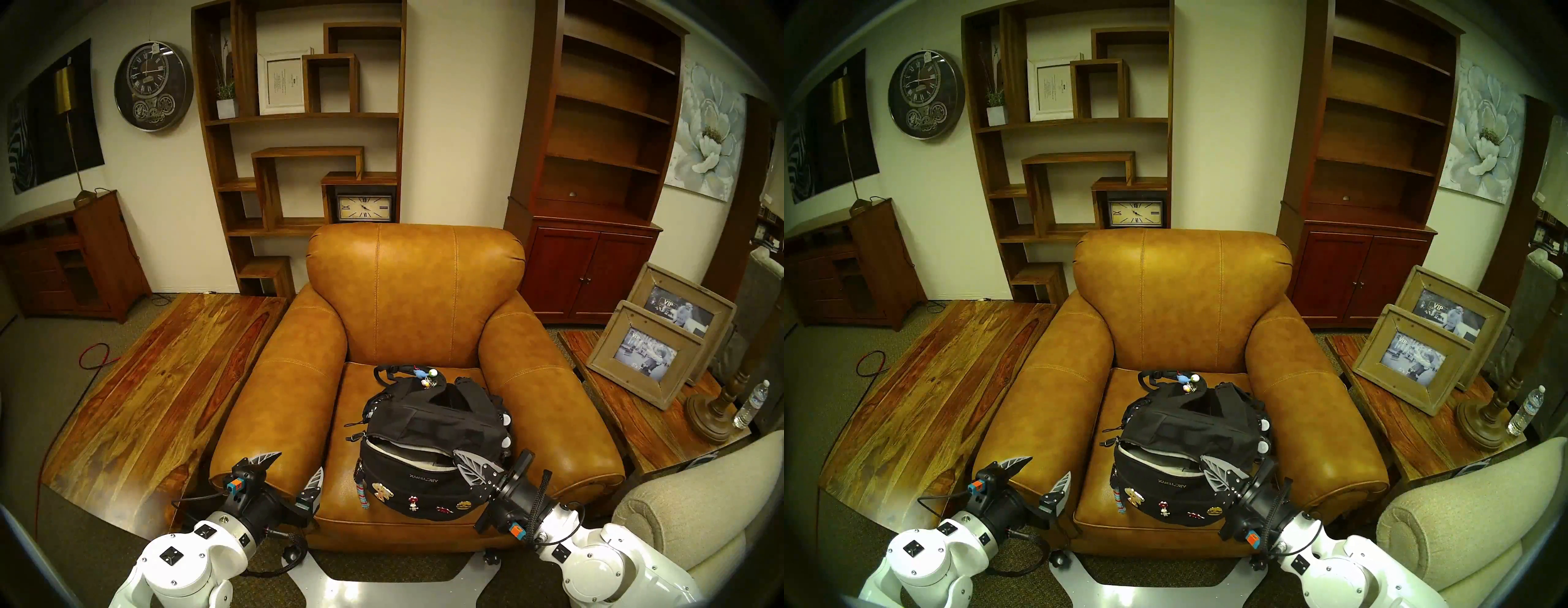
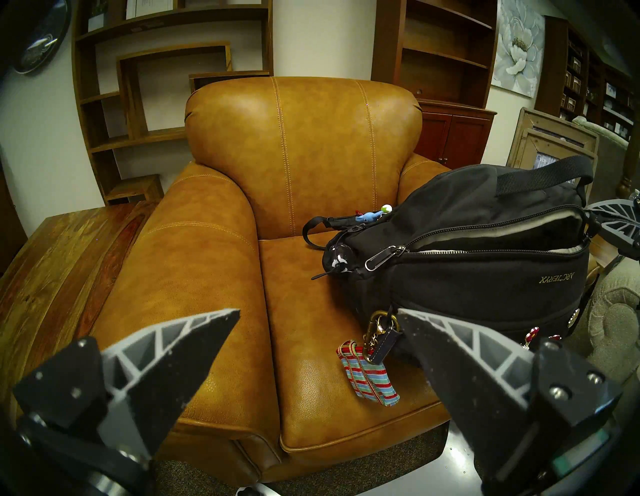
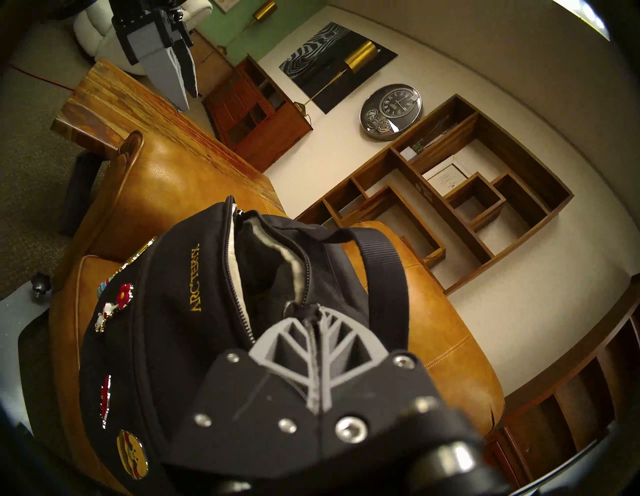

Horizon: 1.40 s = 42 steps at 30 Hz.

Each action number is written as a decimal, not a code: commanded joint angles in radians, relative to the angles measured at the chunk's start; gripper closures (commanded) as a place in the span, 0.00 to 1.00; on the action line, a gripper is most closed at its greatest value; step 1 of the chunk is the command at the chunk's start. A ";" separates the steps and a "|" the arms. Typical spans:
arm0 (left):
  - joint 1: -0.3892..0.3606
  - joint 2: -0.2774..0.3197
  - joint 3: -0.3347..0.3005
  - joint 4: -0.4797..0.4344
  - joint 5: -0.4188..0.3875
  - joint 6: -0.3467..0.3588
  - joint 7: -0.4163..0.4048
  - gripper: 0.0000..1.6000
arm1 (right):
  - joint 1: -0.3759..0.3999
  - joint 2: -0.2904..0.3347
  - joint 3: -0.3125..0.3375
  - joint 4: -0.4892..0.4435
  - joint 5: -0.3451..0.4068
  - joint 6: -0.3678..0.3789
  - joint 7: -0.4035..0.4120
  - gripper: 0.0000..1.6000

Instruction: Close a bag with a zipper

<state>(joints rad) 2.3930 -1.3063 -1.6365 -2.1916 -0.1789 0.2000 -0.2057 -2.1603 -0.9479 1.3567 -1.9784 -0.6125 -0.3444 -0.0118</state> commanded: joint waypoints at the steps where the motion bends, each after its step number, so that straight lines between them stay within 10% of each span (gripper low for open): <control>1: -0.002 0.000 0.002 -0.016 -0.001 -0.001 -0.002 0.00 | 0.071 -0.020 -0.044 -0.062 -0.017 0.005 0.036 1.00; 19: -0.002 -0.001 0.002 -0.017 0.000 -0.001 -0.003 0.00 | 0.111 0.054 -0.041 -0.163 -0.023 0.108 0.296 1.00; 42: -0.002 -0.002 0.001 -0.017 0.001 -0.001 -0.004 0.00 | 0.189 0.003 -0.088 -0.149 -0.031 0.104 0.341 1.00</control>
<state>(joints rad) 2.3929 -1.3087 -1.6374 -2.1915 -0.1770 0.2002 -0.2080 -2.0080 -0.9171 1.2909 -2.0892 -0.6480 -0.2110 0.3467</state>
